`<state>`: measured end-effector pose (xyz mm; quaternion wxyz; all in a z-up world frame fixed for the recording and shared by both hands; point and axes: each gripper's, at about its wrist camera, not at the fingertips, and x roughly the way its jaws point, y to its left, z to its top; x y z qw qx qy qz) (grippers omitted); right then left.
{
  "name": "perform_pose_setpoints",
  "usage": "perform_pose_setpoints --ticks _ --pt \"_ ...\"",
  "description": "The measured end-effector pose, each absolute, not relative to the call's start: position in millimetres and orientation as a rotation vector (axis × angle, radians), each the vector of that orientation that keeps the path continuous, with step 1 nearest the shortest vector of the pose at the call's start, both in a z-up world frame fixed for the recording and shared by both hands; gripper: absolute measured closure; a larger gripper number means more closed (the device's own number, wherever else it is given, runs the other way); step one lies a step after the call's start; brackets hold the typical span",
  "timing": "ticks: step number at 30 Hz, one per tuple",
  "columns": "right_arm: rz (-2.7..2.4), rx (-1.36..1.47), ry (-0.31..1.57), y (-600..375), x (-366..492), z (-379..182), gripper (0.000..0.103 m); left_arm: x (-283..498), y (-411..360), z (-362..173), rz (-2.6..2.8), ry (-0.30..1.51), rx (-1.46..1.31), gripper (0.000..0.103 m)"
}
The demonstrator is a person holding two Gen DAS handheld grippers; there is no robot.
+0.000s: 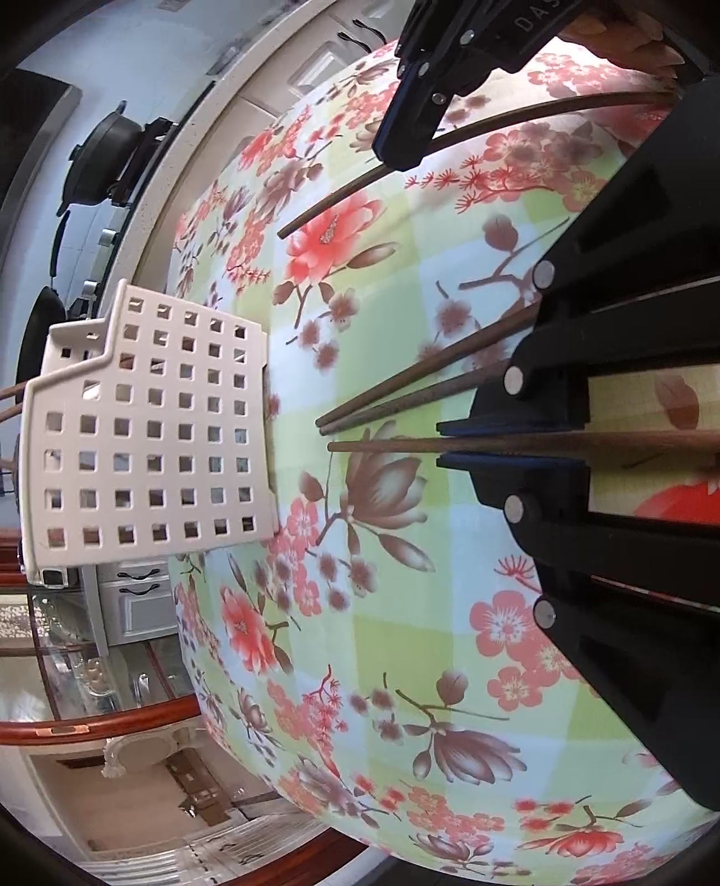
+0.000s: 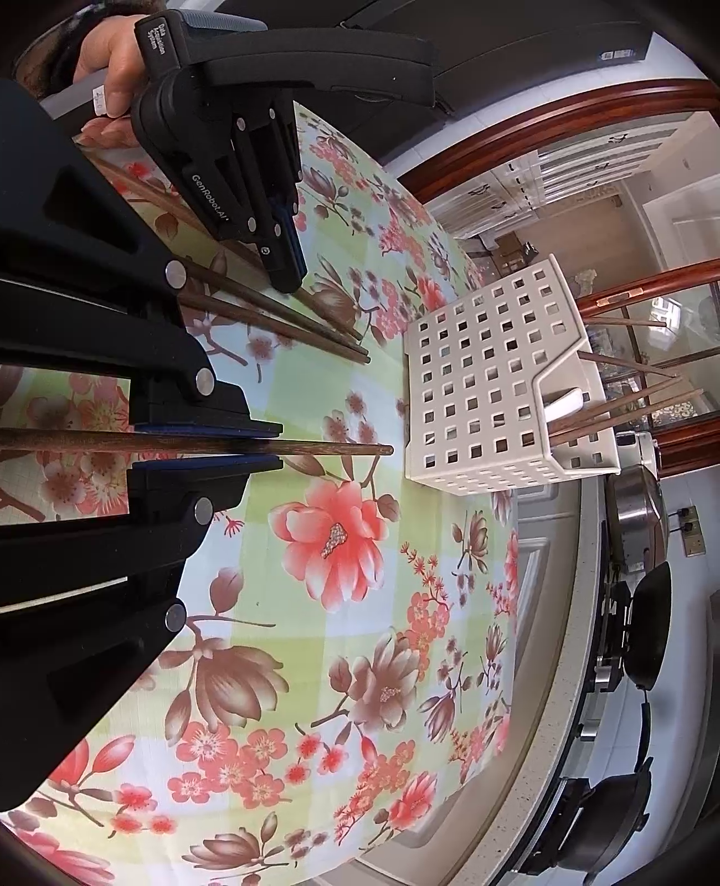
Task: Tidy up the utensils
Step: 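Grasp a brown chopstick from the pile with the left tool while the right tool grasps another, then lift both held chopsticks upright and carry them above the caddy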
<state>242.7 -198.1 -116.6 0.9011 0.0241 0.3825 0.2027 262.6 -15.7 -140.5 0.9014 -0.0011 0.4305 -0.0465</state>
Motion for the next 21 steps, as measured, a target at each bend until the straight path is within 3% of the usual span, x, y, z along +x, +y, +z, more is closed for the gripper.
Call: perform_pose_setpoints --ticks 21 --pt "0.444 0.04 0.599 -192 211 -51 0.097 193 6 -48 -0.12 0.627 -0.03 0.097"
